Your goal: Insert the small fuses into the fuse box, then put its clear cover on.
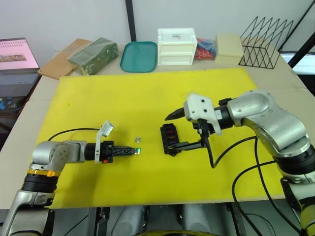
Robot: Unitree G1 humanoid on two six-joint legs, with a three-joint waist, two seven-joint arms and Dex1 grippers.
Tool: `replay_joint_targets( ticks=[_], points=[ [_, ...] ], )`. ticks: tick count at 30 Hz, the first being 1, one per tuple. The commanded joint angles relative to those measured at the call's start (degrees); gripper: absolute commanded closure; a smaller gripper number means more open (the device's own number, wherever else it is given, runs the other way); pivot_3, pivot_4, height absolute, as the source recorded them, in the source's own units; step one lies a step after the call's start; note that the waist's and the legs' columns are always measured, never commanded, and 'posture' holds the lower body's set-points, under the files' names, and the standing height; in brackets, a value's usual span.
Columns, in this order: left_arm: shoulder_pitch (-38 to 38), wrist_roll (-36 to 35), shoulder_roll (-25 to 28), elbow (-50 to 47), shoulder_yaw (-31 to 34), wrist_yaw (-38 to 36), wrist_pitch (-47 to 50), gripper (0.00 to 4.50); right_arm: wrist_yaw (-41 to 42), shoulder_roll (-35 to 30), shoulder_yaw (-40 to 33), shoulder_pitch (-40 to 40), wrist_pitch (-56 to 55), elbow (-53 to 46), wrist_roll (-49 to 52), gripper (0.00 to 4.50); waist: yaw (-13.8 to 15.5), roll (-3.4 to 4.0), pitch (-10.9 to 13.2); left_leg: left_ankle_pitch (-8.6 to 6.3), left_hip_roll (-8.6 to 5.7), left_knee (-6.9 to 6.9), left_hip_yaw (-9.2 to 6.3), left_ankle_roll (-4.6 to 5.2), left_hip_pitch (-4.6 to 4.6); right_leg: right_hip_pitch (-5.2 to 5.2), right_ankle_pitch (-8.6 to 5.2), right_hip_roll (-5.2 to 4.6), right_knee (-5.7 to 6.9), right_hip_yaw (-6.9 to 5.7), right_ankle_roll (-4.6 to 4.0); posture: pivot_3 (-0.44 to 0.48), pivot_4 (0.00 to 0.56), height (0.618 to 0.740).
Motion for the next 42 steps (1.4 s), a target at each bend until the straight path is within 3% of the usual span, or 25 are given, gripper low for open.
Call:
replay_joint_targets(
  ticks=[1, 7, 11, 14, 17, 21, 31, 34, 42],
  points=[
    [0.33, -0.54, 0.38, -6.4, 4.47, -2.12, -7.44, 4.45, -0.42, -0.2, -3.19, -1.45, 3.25, -0.63, 3.05, 0.0, 0.04, -0.04, 0.02, 0.0, 0.0, 0.0, 0.0, 0.0, -0.03, -0.02, 0.0, 0.0, 0.0, 0.0, 0.0, 0.0, 0.15, 0.74],
    [-2.0, -3.42, -0.49, -13.37, 8.21, -2.57, -12.25, 4.45, -2.63, 0.22, -7.0, -2.58, 11.16, 0.06, 8.38, 0.0, 0.41, -0.07, 0.04, 0.0, -0.01, 0.01, 0.0, 0.0, -0.13, -0.07, 0.01, -0.03, -0.06, 0.0, -0.01, 0.0, 0.15, 0.74],
    [-4.26, -4.89, -0.59, -22.88, 7.84, -5.0, -17.22, 4.45, -6.72, 3.37, -13.99, -6.29, 23.29, 2.62, 18.03, 0.0, 0.2, -0.09, 0.06, -0.01, -0.01, 0.01, 0.0, 0.01, -0.15, -0.08, 0.01, -0.03, -0.09, 0.0, -0.01, 0.0, 0.15, 0.74],
    [-6.06, -5.48, -1.64, -24.83, 7.08, -3.4, -17.98, 4.45, -9.99, 6.11, -17.39, -7.84, 29.84, 3.12, 23.47, 0.0, 0.26, -0.08, 0.05, -0.01, 0.02, -0.01, 0.0, 0.01, -0.13, -0.08, 0.02, -0.02, -0.09, 0.01, -0.02, 0.0, 0.15, 0.74],
    [-8.23, -5.16, -2.83, -24.71, 6.23, -1.96, -18.92, 4.5, -12.7, 7.59, -18.92, -8.35, 32.84, 2.59, 26.46, 0.59, 0.33, -0.08, 0.05, 0.0, 0.03, -0.01, 0.01, 0.01, -0.12, -0.07, 0.02, -0.01, -0.07, 0.01, -0.03, 0.0, 0.15, 0.74],
    [-9.46, -3.62, -2.62, -23.45, 5.23, -2.51, -20.52, 4.5, -15.03, 7.65, -19.5, -8.58, 35.55, 2.24, 29.19, 2.0, 0.31, -0.08, 0.05, -0.01, 0.01, 0.0, 0.02, 0.02, -0.13, -0.07, 0.03, 0.0, -0.09, 0.0, -0.03, 0.0, 0.15, 0.74],
    [-9.97, -0.43, -2.38, -21.72, 2.7, -3.88, -23.64, 4.5, -18.19, 7.75, -18.61, -9.27, 35.89, 2.63, 32.6, 2.0, 0.27, -0.08, 0.05, -0.01, 0.01, 0.0, 0.03, 0.02, -0.14, -0.08, 0.03, 0.01, -0.08, 0.0, -0.02, 0.0, 0.15, 0.74],
    [-10.01, 0.08, -2.23, -21.38, 2.33, -4.07, -24.27, 4.5, -18.54, 7.98, -17.52, -9.83, 35.43, 2.79, 32.58, 2.86, 0.2, -0.08, 0.05, -0.01, 0.01, 0.0, 0.03, 0.02, -0.13, -0.08, 0.03, 0.01, -0.08, 0.0, -0.02, 0.0, 0.15, 0.74],
    [-10.2, -0.02, -2.38, -21.45, 2.26, -3.62, -24.44, 4.5, -18.27, 7.42, -15.55, -9.68, 34.05, 2.94, 31.77, 2.86, 0.24, -0.08, 0.05, -0.01, 0.01, 0.0, 0.03, 0.02, -0.14, -0.08, 0.03, 0.02, -0.08, 0.0, -0.02, 0.0, 0.15, 0.74]
  ],
)
